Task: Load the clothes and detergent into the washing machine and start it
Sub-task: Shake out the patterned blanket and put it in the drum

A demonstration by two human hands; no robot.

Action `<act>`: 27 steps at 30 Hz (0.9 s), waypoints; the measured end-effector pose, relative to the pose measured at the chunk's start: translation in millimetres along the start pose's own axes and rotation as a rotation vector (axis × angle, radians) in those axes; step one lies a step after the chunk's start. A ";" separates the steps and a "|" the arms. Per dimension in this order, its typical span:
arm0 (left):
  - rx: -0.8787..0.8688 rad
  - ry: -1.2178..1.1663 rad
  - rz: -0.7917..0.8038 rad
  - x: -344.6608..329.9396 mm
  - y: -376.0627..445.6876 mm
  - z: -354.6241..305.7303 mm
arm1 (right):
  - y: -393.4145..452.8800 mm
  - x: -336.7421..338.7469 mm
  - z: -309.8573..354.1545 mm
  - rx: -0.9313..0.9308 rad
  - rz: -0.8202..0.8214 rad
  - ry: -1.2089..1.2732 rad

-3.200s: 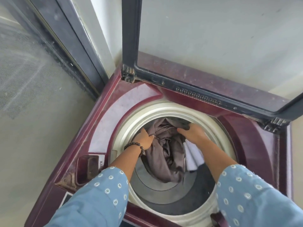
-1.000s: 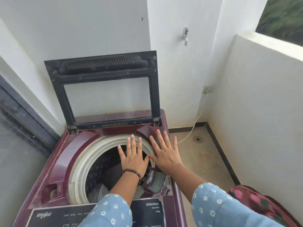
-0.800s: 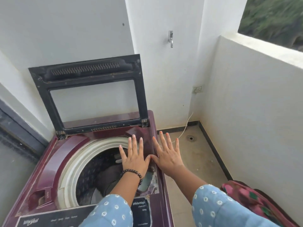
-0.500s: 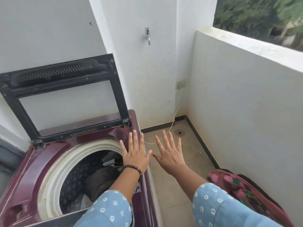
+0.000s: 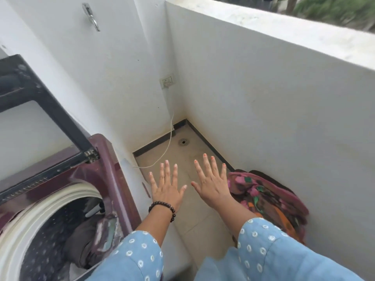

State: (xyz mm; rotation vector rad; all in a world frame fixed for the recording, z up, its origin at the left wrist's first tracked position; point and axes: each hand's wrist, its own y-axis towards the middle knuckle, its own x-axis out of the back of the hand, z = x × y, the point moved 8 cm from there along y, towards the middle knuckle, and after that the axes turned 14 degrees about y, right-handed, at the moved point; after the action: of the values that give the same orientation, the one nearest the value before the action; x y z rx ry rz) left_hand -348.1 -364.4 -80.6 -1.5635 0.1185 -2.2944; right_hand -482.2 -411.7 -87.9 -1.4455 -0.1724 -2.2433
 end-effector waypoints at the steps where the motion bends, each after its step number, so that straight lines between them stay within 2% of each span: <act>1: -0.037 0.014 0.011 -1.6 0.6 -15.1 | -4.8 -2.3 -14.3 -0.031 -0.001 0.007; 8: -0.279 0.058 0.027 -3.1 1.3 -116.7 | -39.8 -17.4 -103.6 -0.246 -0.061 0.047; 18: -0.531 0.181 0.141 -46.3 -4.0 -229.1 | -105.8 -65.1 -220.6 -0.527 0.022 0.105; 27: -0.634 0.219 0.198 -85.5 7.6 -293.4 | -126.2 -115.5 -277.2 -0.648 0.061 0.156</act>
State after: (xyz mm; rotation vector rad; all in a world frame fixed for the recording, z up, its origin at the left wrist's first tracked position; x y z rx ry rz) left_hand -586.9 -381.1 -270.9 -1.4573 1.0951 -2.3798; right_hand -728.9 -359.8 -294.2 -1.5235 0.6990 -2.4644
